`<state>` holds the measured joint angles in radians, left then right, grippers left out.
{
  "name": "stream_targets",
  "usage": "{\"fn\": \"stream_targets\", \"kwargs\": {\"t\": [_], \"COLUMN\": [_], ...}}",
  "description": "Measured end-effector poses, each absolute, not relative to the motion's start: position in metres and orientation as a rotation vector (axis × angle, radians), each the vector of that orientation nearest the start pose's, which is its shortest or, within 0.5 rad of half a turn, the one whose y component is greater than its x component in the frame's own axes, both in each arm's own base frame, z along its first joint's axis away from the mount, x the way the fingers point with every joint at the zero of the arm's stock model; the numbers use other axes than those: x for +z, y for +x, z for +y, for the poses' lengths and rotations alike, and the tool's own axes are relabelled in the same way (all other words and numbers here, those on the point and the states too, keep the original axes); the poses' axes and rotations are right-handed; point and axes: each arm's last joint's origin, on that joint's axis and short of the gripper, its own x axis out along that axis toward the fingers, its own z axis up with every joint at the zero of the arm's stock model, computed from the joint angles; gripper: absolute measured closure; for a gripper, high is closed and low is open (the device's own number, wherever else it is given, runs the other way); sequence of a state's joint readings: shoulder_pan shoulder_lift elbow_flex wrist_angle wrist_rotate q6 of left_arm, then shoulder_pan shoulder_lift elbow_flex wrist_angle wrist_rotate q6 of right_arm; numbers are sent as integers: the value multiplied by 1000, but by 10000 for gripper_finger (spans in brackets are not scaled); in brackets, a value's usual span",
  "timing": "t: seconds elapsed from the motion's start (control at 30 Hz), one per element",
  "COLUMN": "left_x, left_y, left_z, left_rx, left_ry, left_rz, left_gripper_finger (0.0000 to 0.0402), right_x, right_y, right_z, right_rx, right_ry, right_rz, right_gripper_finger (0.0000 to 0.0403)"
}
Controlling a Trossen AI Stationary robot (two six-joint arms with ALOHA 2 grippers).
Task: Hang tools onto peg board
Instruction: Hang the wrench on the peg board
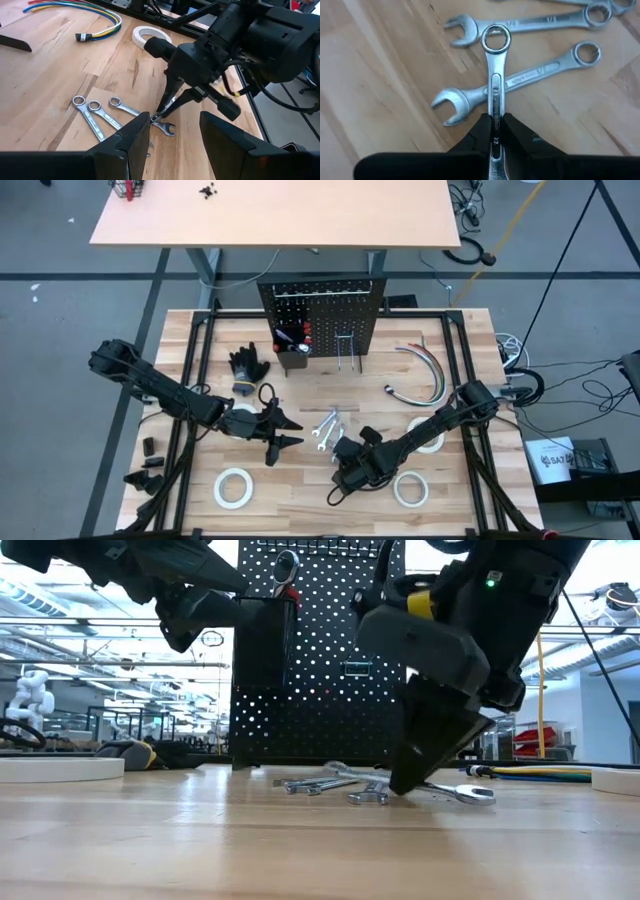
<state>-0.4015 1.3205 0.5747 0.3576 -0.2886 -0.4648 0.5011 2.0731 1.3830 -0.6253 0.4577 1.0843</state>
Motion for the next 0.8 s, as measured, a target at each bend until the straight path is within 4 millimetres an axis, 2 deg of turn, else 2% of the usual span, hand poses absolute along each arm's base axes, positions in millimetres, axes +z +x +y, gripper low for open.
{"fn": "stream_targets", "kwargs": {"t": [0.2, 0.33, 0.4, 0.47, 0.57, 0.8], "left_x": [201, 197, 191, 183, 170, 155], "left_y": [245, 246, 246, 249, 254, 272], "left_z": [-97, -97, -97, -98, -100, -114], "left_rx": [-40, -86, -76, -49, -22, -131], "left_ry": [-330, -416, -463, -526, -611, -643], "left_rz": [388, 429, 457, 487, 515, 398], "left_gripper_finger": [226, 226, 226, 226, 226, 226], "right_x": [153, 171, 181, 190, 204, 214], "right_y": [354, 353, 353, 354, 353, 353], "right_z": [181, 181, 181, 180, 179, 176], "right_rx": [-554, -539, -525, -522, -532, -537], "right_ry": [374, 370, 372, 374, 382, 376], "right_rz": [941, 867, 821, 770, 700, 648], "right_gripper_finger": [381, 381, 382, 402, 398, 399]}}
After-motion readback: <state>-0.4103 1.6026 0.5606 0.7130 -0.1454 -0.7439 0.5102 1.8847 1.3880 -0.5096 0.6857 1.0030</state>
